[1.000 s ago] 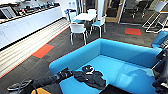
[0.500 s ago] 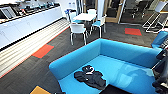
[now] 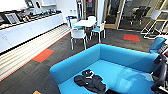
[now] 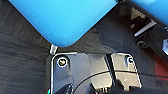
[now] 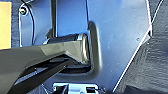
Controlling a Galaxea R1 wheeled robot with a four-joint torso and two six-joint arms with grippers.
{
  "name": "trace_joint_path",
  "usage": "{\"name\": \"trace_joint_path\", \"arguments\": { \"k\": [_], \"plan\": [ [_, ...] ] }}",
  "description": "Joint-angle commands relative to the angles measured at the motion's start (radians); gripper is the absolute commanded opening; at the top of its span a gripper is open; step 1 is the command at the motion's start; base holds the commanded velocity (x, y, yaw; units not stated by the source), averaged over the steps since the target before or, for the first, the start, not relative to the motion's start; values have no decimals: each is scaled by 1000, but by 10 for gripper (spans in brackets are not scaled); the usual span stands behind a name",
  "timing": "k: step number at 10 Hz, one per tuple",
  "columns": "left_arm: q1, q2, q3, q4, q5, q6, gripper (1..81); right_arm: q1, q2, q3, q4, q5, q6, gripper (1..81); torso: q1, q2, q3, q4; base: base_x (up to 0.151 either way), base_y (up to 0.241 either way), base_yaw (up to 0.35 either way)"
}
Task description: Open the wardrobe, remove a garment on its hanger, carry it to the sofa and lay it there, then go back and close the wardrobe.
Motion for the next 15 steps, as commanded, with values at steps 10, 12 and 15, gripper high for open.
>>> {"name": "trace_joint_path", "arguments": {
  "k": [10, 12, 15],
  "plan": [
    [263, 350, -446, 124, 5, 8, 811, 1, -7, 1, -8, -70, -3, 811, 1, -2, 104, -169, 0, 0, 0],
    [266, 437, -579, 125, 5, 8, 811, 1, -7, 1, -8, -70, -5, 811, 1, -2, 152, -169, 0, 0, 0],
    [266, 495, -654, 128, 5, 11, 811, 8, -9, 1, -10, -72, -5, 811, 1, -3, 142, -169, 0, 0, 0]
  ]
}}
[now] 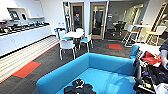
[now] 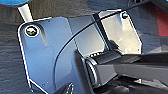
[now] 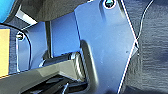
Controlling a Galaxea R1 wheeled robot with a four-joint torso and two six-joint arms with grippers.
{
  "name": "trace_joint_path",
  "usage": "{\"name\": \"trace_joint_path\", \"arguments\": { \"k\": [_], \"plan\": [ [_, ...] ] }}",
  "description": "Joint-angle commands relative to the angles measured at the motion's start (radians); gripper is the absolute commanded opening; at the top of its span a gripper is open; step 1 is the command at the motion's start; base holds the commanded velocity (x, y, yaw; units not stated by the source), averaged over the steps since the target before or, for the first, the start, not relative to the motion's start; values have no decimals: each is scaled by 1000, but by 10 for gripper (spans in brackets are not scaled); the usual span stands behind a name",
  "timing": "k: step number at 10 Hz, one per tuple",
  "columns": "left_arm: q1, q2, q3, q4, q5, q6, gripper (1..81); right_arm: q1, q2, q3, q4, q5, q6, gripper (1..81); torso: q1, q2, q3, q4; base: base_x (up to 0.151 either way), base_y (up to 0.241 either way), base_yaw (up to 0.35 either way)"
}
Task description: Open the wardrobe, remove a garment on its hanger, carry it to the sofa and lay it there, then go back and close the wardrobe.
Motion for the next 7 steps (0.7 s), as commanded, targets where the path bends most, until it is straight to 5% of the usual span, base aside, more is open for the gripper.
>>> {"name": "trace_joint_path", "arguments": {
  "k": [1, 7],
  "plan": [
    [-20, 36, -26, 15, 36, 3, 811, 26, 0, 2, -6, -63, -4, 811, 2, 0, -1, 0, 0, 0, 0],
    [-22, 53, -26, 18, 30, 3, 811, 16, 2, 4, -6, -64, -15, 811, 2, 0, 2, 0, -11, 0, 0]
  ]
}}
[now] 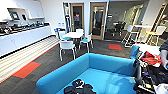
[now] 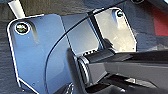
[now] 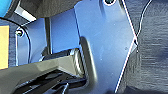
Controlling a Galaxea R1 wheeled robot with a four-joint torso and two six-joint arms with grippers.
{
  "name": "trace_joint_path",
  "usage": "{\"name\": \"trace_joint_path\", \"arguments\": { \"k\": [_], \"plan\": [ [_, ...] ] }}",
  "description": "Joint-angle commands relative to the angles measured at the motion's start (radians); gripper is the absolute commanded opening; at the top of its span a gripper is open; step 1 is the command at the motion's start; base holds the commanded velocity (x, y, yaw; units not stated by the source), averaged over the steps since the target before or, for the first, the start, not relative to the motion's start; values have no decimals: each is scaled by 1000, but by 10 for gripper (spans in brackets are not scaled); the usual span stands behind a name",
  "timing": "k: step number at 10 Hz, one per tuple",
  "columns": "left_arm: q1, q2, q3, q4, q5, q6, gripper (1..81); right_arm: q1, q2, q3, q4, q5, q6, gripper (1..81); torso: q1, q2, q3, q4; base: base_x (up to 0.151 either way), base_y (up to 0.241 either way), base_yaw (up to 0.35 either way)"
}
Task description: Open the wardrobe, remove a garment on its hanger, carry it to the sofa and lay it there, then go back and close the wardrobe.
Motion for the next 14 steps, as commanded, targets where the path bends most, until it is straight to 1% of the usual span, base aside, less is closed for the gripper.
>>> {"name": "trace_joint_path", "arguments": {
  "k": [1, 12, 14],
  "plan": [
    [-33, 3, 6, 17, 33, 3, 811, 24, 4, 4, -5, -59, -5, 811, 1, 0, 0, 0, -67, 0, 0],
    [-33, 3, 6, 20, 33, 3, 811, 21, 4, 4, -3, -58, -5, 811, 1, -1, 0, 0, -70, 0, 0],
    [-33, 1, 6, 20, 33, 5, 811, 21, 4, 4, -3, -58, -5, 811, 1, -1, 0, 0, 0, 0, 0]
  ]
}}
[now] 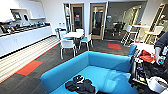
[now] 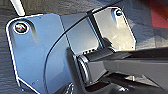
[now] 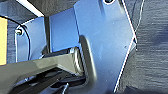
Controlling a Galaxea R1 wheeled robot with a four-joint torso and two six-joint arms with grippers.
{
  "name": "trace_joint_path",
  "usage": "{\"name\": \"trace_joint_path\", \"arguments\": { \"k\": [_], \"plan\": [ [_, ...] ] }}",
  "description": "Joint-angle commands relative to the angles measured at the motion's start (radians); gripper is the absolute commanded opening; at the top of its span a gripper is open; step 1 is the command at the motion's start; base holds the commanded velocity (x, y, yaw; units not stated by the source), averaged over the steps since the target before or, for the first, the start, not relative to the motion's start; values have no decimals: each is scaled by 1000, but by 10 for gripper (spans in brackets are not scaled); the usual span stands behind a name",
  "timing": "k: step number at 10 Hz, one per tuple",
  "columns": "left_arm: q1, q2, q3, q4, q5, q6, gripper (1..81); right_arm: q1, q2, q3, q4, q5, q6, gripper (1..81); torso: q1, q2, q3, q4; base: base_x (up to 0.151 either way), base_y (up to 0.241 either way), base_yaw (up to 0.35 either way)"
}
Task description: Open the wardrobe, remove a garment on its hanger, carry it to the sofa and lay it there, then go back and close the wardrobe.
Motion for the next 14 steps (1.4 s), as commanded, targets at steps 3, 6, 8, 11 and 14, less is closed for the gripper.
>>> {"name": "trace_joint_path", "arguments": {
  "k": [3, 6, 8, 11, 14],
  "plan": [
    [-39, -2, 6, 8, 36, 3, 811, 30, 4, 5, -4, -57, -4, 811, 1, 0, 0, 0, 0, 0, 0],
    [-37, 1, 6, 9, 34, 0, 811, 30, 4, 2, -4, -57, -4, 811, 1, 0, 0, 0, 0, 0, 0],
    [-39, 0, 6, 2, 36, 0, 811, 33, 6, 6, -5, -57, -5, 811, 1, 0, 0, 0, 0, 0, 0],
    [-42, -6, 6, -3, 39, -2, 811, 36, 7, 6, -5, -58, -7, 811, 1, 0, 0, 0, 0, 0, 120],
    [-42, -5, 6, 5, 34, -2, 811, 36, 7, 3, -5, -58, -7, 811, 1, 0, 0, 0, 0, 0, 300]
  ]
}}
